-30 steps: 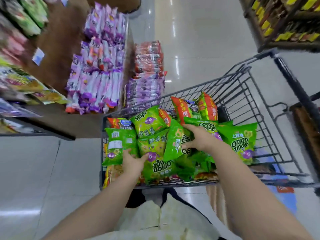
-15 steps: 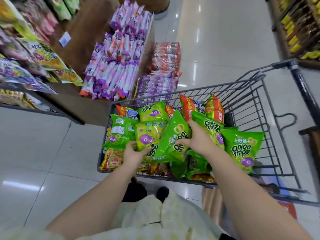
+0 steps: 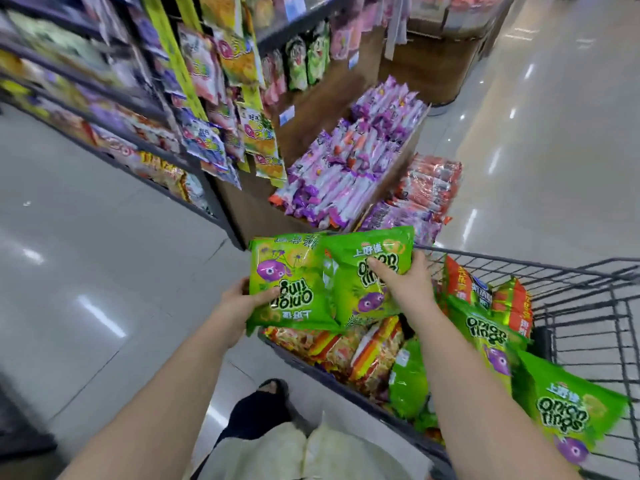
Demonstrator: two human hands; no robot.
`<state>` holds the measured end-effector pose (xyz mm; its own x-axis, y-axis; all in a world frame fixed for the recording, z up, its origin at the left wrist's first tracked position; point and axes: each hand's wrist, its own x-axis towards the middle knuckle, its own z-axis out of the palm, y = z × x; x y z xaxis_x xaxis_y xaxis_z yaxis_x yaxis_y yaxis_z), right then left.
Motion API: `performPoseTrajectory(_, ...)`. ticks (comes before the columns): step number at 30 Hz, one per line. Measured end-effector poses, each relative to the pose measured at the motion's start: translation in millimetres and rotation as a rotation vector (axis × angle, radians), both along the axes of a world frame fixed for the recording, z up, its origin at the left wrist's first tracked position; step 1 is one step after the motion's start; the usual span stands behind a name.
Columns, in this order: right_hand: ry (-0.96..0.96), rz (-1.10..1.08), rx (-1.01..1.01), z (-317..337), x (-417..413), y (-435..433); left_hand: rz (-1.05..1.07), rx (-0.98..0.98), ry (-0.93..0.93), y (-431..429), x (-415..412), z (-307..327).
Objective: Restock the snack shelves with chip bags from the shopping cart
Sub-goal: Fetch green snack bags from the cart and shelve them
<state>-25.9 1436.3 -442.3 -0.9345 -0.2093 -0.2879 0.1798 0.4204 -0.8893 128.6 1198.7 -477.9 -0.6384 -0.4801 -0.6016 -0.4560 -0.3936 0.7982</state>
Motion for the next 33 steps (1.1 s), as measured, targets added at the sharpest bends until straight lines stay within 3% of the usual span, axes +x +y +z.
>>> performPoseTrajectory(12, -0.103, 0.161, -0.144, 28.7, 36.4, -256.1, 0.406, -0.36, 0.057, -174.3, 100.2, 24.6)
performPoseTrajectory(18, -0.175, 0.34, -0.173, 32.6, 98.3, -439.8, 0.458, -0.33, 0.098, -289.6, 137.8, 23.7)
performPoseTrajectory(26, -0.681, 0.599, -0.229, 3.6, 118.5, -631.0, 0.591, -0.263, 0.028, -465.2, 182.4, -3.5)
performPoseTrajectory(33, -0.615, 0.754, -0.285, -2.2, 113.4, -738.4, 0.689, -0.182, 0.006, -587.3, 185.4, -12.9)
